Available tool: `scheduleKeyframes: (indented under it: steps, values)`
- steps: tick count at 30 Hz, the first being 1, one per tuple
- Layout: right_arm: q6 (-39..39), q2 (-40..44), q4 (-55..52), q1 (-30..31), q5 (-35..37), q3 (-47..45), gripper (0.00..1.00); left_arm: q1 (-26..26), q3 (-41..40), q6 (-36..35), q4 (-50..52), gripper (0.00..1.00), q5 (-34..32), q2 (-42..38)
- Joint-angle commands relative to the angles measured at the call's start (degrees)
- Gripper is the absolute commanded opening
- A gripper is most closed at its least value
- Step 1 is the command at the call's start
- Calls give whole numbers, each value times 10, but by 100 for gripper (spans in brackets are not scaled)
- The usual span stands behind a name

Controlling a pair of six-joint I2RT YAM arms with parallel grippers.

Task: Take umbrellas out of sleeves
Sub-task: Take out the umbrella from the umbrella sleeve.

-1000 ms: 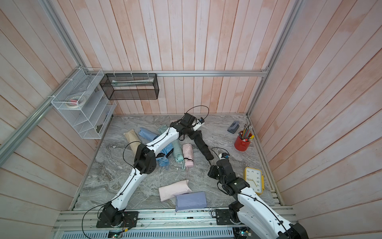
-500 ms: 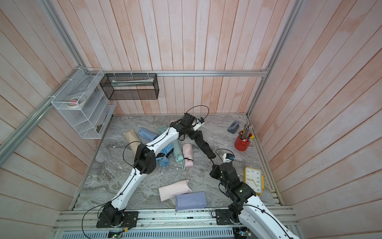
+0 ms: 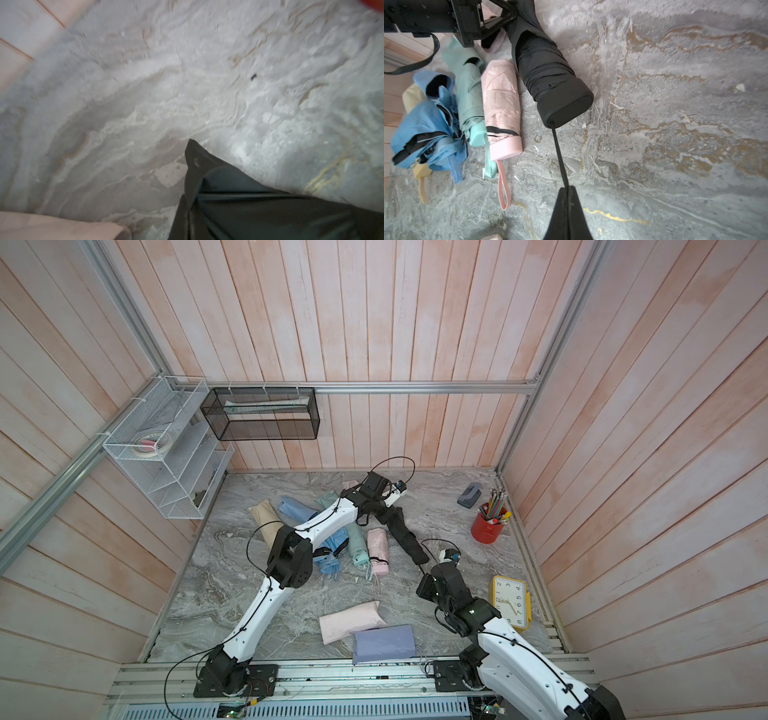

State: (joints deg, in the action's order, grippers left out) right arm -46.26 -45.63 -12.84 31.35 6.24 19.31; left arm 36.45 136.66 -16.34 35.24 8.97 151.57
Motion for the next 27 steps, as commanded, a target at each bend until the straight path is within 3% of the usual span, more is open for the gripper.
scheduleKeyframes:
  steps: [1, 8, 10, 11, 15, 18, 23, 27]
  values:
    - [16, -22, -19, -9, -36, -2, 0, -40, -50, 14, -91, 0, -54, -44]
    - [60, -61, -1, -78, -95, 0, 0, -40, -51, 33, -79, 1, -11, -51]
    - [79, -78, 7, -109, -127, -1, 0, -41, -49, 44, -76, 37, 8, -56]
    - [90, -87, 9, -124, -139, -1, 0, -41, -52, 49, -76, 47, 16, -58]
    - [114, -112, 5, -145, -152, 9, 0, -42, -59, 57, -78, 71, 78, -65]
    - [114, -112, 7, -145, -156, 9, 0, -45, -25, 56, -60, 75, 121, -46]
    - [112, -104, 4, -145, -156, 7, 0, -48, 99, 57, 8, 78, 178, 27]
    - [109, -101, 5, -145, -156, 4, 0, -48, 99, 76, -7, 79, 241, 34]
